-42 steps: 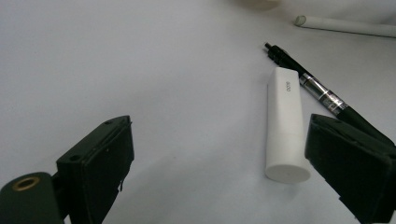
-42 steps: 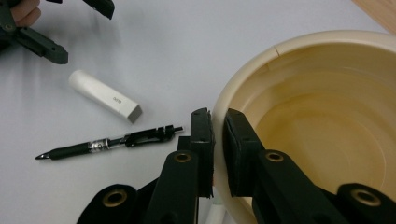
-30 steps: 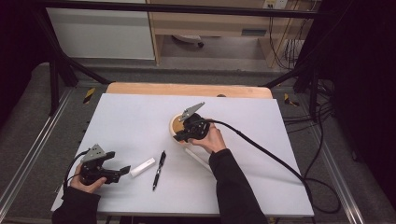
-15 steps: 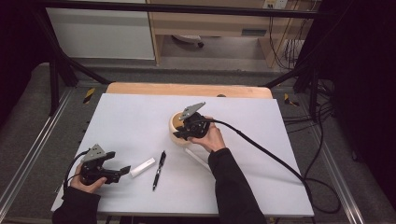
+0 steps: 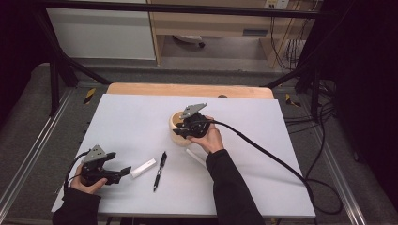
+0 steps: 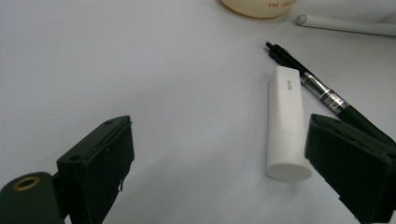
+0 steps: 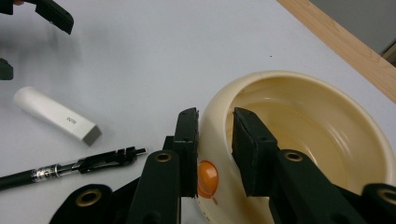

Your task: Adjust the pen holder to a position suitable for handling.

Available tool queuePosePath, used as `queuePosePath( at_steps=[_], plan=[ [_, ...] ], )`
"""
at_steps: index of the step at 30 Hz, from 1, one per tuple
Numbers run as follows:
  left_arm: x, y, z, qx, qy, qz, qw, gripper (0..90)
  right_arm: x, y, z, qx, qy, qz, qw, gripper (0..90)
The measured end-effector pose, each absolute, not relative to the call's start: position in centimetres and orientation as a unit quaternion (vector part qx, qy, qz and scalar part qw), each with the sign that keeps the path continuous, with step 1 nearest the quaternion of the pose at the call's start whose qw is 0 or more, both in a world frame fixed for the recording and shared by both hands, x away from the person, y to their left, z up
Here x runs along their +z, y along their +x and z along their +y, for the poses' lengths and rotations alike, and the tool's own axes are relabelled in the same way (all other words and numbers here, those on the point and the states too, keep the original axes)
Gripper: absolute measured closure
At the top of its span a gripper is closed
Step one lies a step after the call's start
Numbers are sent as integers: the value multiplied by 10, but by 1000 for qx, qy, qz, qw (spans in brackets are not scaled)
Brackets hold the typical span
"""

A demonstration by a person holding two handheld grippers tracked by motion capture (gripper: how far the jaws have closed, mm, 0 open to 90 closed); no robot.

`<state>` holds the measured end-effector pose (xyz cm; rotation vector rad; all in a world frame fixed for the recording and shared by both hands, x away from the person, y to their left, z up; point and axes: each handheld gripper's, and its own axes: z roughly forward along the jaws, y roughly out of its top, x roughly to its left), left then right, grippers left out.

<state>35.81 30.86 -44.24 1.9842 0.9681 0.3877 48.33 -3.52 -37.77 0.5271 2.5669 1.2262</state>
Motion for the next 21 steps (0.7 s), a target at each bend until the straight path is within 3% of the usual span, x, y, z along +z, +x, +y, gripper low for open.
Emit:
queuePosePath(
  at_steps=[10,21],
  plan=[
    [-443,358,308,156,797,389,435,82,-378,483,-35,414,176,884,126,664],
    [-443,358,308,155,797,391,434,82,-361,472,-42,436,220,863,129,252]
  ],
)
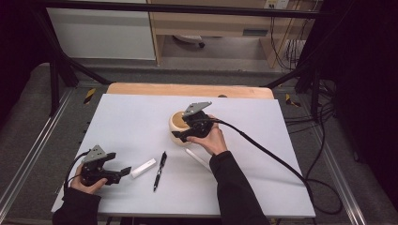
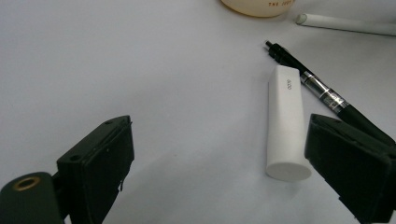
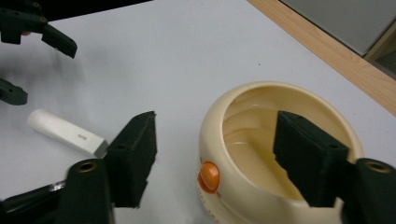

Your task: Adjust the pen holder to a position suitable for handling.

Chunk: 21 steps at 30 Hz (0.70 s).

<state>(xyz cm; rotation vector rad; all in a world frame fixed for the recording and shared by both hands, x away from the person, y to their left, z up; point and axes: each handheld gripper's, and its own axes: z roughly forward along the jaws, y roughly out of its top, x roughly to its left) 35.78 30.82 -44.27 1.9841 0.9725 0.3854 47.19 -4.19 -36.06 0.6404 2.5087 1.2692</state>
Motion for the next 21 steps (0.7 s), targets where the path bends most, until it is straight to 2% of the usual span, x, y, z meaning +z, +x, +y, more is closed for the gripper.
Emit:
queuePosePath(
  at_steps=[1,3,4,6,11,21],
  plan=[
    [-443,358,308,155,797,391,434,81,-361,472,-42,436,220,863,129,252],
    [-443,358,308,154,797,392,433,80,-356,466,-46,440,231,859,125,180],
    [-443,358,308,154,797,392,433,80,-356,466,-46,440,231,859,125,180],
    [-443,358,309,154,797,393,432,79,-352,460,-52,444,242,854,124,120],
    [-444,358,308,152,798,394,430,72,-349,451,-68,447,264,847,117,51],
    [-444,358,307,149,801,394,425,56,-352,438,-100,439,293,841,116,17]
  ],
)
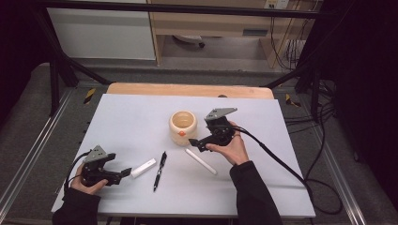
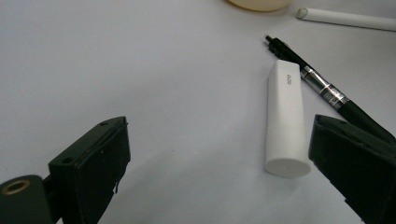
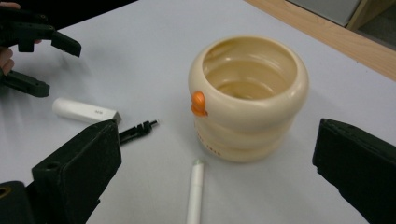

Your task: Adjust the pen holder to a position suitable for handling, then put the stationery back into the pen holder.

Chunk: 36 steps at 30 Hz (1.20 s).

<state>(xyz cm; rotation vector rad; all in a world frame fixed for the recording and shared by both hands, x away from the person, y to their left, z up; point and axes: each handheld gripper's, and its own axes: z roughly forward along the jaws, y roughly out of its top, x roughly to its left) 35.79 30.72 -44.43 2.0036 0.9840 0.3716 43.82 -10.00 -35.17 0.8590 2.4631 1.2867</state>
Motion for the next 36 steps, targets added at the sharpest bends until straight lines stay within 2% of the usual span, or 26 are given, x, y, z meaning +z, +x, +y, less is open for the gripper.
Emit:
queuePosePath(
  at_steps=[12,30,36],
  plan=[
    [-445,358,306,146,802,394,424,58,-363,423,-128,405,318,851,107,8],
    [-444,358,307,145,801,395,425,64,-382,417,-114,384,319,862,94,10],
    [-444,358,307,144,800,396,426,65,-394,418,-107,371,316,869,80,67]
  ],
)
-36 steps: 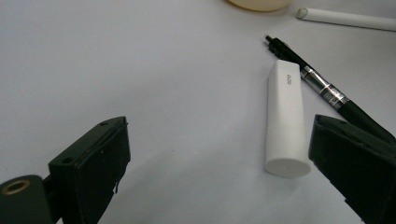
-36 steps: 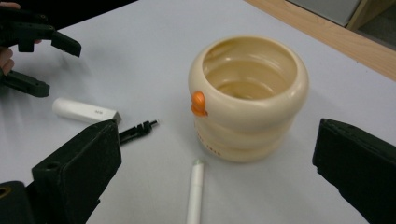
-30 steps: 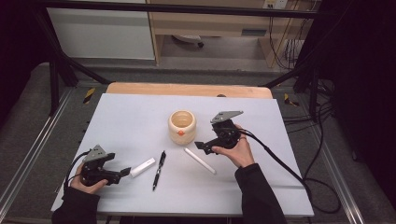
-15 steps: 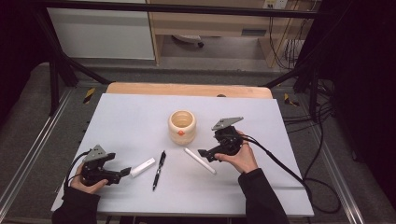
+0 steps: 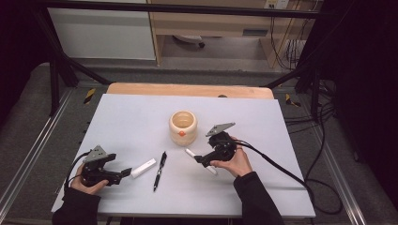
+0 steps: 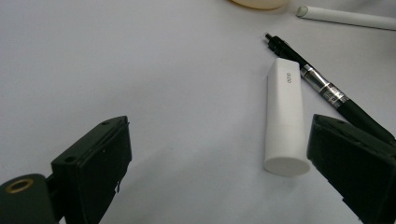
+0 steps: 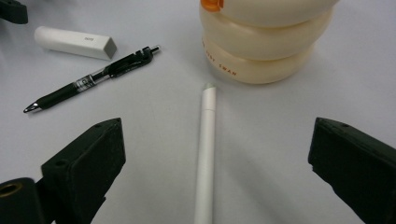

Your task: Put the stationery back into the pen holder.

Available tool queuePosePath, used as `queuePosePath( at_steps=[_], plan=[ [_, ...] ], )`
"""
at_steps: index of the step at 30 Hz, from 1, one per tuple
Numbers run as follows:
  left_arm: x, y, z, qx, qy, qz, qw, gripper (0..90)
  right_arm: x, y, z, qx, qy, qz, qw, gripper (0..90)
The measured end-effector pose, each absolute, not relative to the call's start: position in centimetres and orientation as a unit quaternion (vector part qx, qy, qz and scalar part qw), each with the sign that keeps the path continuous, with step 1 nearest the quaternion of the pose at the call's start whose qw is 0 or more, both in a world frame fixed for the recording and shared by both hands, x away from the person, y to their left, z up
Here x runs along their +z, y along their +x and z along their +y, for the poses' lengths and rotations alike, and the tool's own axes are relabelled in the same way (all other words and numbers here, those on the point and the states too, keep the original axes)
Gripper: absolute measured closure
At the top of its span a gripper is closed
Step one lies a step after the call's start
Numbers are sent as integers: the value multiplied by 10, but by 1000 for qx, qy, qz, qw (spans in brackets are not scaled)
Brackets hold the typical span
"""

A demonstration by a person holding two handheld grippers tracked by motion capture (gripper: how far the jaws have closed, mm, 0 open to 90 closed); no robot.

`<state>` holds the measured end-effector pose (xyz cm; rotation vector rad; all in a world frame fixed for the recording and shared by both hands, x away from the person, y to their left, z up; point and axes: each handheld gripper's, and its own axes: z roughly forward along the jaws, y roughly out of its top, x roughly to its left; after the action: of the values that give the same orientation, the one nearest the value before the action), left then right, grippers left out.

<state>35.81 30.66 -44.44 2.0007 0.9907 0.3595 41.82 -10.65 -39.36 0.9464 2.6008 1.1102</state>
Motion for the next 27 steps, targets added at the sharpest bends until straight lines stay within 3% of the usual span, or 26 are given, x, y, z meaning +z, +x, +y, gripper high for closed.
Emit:
queuePosePath(
  at_steps=[16,17,21,27],
  plan=[
    [-445,359,306,142,803,396,422,69,-413,431,-93,319,306,895,59,394],
    [-445,358,306,143,803,395,422,69,-415,432,-92,319,305,896,55,453],
    [-445,358,306,143,802,396,424,70,-419,433,-90,309,304,900,45,535],
    [-445,358,306,143,802,395,424,71,-424,433,-89,301,304,903,34,620]
  ],
)
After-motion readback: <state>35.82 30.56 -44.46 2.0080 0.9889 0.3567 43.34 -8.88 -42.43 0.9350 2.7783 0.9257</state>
